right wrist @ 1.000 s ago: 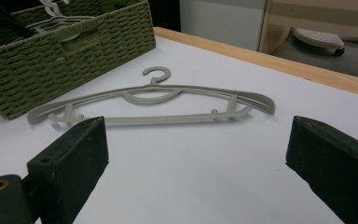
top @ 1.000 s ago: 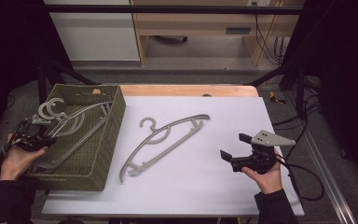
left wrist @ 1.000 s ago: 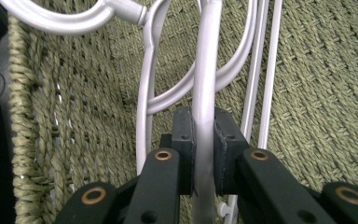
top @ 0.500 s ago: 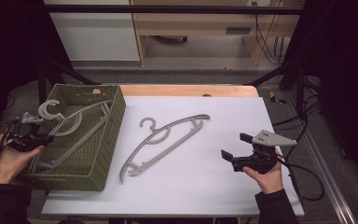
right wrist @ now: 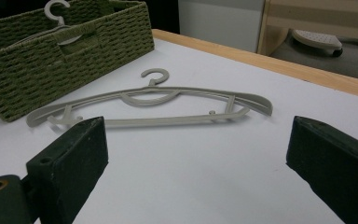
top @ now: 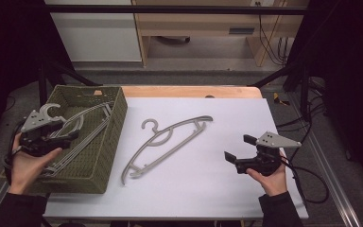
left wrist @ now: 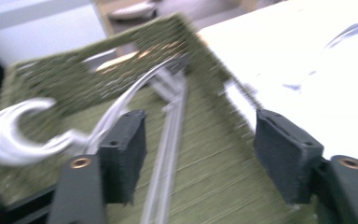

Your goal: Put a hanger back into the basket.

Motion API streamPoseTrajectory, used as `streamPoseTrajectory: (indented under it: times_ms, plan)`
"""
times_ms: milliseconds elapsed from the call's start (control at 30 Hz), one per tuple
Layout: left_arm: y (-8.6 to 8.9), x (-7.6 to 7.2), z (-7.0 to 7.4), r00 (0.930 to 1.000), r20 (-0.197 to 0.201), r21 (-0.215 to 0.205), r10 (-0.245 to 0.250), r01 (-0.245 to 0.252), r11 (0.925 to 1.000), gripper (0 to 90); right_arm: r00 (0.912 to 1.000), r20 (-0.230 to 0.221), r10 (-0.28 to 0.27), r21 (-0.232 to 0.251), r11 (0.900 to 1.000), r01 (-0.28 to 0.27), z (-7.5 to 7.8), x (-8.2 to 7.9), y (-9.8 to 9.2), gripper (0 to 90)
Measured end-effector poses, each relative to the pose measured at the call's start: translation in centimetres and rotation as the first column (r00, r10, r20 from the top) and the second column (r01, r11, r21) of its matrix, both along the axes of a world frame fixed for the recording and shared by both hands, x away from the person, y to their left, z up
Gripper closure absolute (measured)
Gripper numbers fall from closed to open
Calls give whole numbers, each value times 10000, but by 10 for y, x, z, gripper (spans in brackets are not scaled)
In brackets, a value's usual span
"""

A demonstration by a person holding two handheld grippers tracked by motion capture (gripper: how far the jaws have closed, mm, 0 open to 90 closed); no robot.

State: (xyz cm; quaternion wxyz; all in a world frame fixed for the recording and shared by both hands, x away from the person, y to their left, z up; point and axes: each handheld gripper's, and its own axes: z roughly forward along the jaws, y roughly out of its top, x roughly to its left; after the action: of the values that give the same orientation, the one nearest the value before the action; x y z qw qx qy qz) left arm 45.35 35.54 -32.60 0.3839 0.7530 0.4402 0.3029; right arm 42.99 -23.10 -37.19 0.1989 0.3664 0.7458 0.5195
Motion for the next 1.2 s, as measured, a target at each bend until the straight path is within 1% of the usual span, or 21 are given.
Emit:
streamPoseTrajectory:
  times_ms: [67, 167, 200, 233, 300, 367, 433, 500, 567, 633, 700, 767, 833, 967, 1033, 1067, 1133, 1200]
  plan:
    - [-13, -4, 1, 9989, 310, -350, -341, 352, 9988, 301, 10000, 8, -39, 15, 10000, 39, -1, 0, 0, 56]
    - [-31, -10, 1, 9952, 600, -563, -768, 802, 9952, 260, 10000, -27, -71, 21, 10000, 71, -1, 1, 0, 56]
    - [-38, -12, 0, 9937, 662, -548, -908, 945, 9940, 245, 10000, -22, -77, 15, 10000, 77, -1, 0, 0, 56]
    - [-45, -13, 0, 9920, 729, -633, -1029, 1076, 9922, 237, 10000, -25, -67, 17, 10000, 67, -1, 0, 0, 56]
    - [-58, -17, -1, 9878, 766, -553, -1359, 1403, 9886, 215, 10000, -43, -74, 7, 10000, 74, -1, 0, 0, 55]
    - [-73, -20, -1, 9845, 826, -542, -1546, 1593, 9857, 193, 10000, -33, -68, -4, 10000, 68, -2, 1, 0, 55]
    - [-85, -22, -3, 9809, 723, -526, -1804, 1844, 9814, 182, 10000, -15, -60, -14, 10000, 60, -2, 1, 0, 55]
    - [-96, -23, -6, 9793, 637, -475, -1924, 1955, 9795, 178, 10000, -21, -35, -3, 10000, 35, -2, 0, 0, 54]
    - [-108, -22, -11, 9778, 419, -471, -2053, 2072, 9772, 184, 10000, -5, -36, 8, 10000, 36, -2, 0, -1, 54]
    - [-118, -19, -17, 9778, 186, -414, -2087, 2093, 9770, 209, 10000, -2, -38, 4, 10000, 38, -2, -1, -1, 55]
    - [-127, -14, -25, 9783, -216, -448, -2059, 2048, 9778, 232, 10000, -11, -23, -6, 10000, 23, -2, -1, 0, 54]
    - [-134, -10, -34, 9771, -506, -722, -2067, 2028, 9765, 252, 10000, -37, 6, -45, 10000, -6, -3, -1, 1, 54]
    - [-139, -9, -39, 9786, -606, -752, -1966, 1920, 9785, 273, 10000, -56, 41, -52, 10000, -42, -4, 0, 2, 54]
    - [-145, -4, -53, 9793, -1010, -887, -1754, 1667, 9820, 313, 9999, -97, 49, -101, 9999, -50, -5, 0, 2, 54]
    - [-150, -2, -61, 9794, -1264, -751, -1577, 1491, 9860, 325, 9999, -109, 57, -96, 9999, -58, -6, 0, 2, 54]
    - [-153, -2, -63, 9803, -1305, -518, -1483, 1426, 9884, 331, 9999, -139, 24, -98, 9999, -26, -6, 0, 2, 54]
    - [-159, -2, -70, 9770, -1456, -553, -1557, 1491, 9873, 350, 9999, -132, 42, -128, 9999, -44, -7, 0, 3, 54]
    - [-163, -2, -77, 9731, -1645, -336, -1610, 1576, 9869, 355, 9999, -131, 57, -134, 9999, -59, -7, 0, 4, 54]
